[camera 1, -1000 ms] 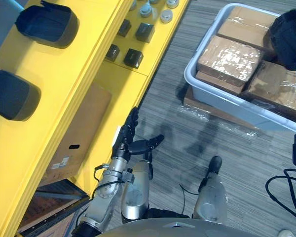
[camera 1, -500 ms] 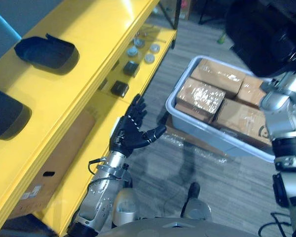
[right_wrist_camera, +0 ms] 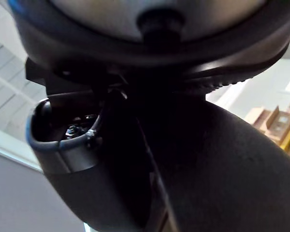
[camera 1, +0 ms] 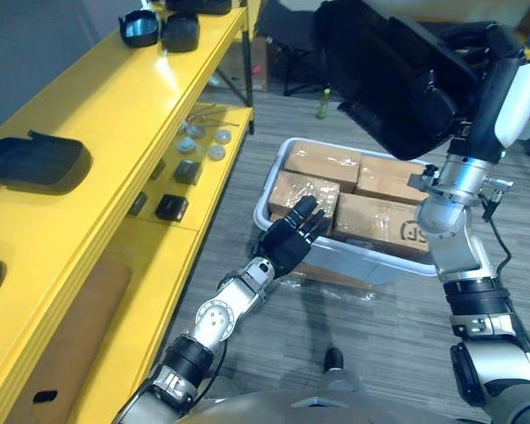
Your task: Walk over and take three plastic housings, then place them on the shelf
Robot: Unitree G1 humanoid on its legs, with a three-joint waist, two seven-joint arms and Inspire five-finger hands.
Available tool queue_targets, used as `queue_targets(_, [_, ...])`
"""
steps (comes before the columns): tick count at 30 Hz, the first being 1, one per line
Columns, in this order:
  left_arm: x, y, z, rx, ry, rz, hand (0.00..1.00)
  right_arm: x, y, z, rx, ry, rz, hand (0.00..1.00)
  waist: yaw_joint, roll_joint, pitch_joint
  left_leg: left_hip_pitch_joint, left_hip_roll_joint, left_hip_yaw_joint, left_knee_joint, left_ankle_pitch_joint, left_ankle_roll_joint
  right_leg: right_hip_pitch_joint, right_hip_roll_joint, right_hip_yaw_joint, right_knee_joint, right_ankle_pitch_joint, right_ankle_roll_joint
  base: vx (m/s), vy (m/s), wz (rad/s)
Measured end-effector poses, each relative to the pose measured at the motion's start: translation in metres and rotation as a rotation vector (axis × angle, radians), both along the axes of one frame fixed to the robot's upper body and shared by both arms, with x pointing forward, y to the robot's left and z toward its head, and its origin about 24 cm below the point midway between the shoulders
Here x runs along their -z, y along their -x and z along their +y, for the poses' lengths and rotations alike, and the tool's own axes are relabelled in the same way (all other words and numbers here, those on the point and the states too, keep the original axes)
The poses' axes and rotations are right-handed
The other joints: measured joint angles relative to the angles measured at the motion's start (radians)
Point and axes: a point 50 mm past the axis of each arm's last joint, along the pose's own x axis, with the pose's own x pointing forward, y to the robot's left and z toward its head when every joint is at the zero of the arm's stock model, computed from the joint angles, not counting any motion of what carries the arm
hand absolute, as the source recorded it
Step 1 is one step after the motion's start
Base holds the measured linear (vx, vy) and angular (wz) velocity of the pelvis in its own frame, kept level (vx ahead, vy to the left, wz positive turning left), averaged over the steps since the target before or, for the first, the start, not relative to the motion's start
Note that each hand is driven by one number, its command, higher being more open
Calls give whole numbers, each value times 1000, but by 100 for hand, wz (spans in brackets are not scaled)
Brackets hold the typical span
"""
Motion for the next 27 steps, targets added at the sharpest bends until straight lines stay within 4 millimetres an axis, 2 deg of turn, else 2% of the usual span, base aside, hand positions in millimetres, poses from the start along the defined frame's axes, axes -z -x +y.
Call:
queue_targets(3, [-3,-4,1,-41,94,29,100,8,1,12,-63,17,33,0,-1,-12,-9,13,-1,15,-3,-1,0,0,1,16,0,2,-2,-12,14,-15])
queue_targets(5, [-12,-11,1,-95,175,5,100,22,5,21,-116,14,74,0,0,-22,-18,13,-1,15,-3,-1,0,0,1,17,0,2,-2,0,0,0])
queue_targets(10, [-26,-24,6,-228,315,-44,100,45,12,35,-203,25,160,0,0,-23,-28,30,-2,16,-11,-1,0,17,1,17,-6,2,-2,0,0,0])
queue_targets(14, [-34,-29,7,-291,406,-66,100,48,13,41,-237,10,171,0,-2,-23,-29,31,-3,17,-13,-1,0,17,1,18,-8,2,-2,0,0,0])
queue_targets(19, [-45,-29,6,-285,435,-118,100,52,14,52,-313,24,203,0,-10,-24,-30,45,-3,21,-15,-2,1,28,1,20,-9,2,-2,0,0,0])
queue_targets(24, [-45,-26,-2,-229,408,-119,100,60,20,72,-429,5,221,0,-11,-27,-34,46,-3,22,-14,-4,2,29,1,20,-10,2,-2,0,0,0])
queue_targets(27, [-44,-23,-8,-172,350,-129,100,64,22,77,-456,-1,240,0,-8,-31,-36,46,-3,22,-14,-4,2,29,1,20,-10,2,-2,0,0,0])
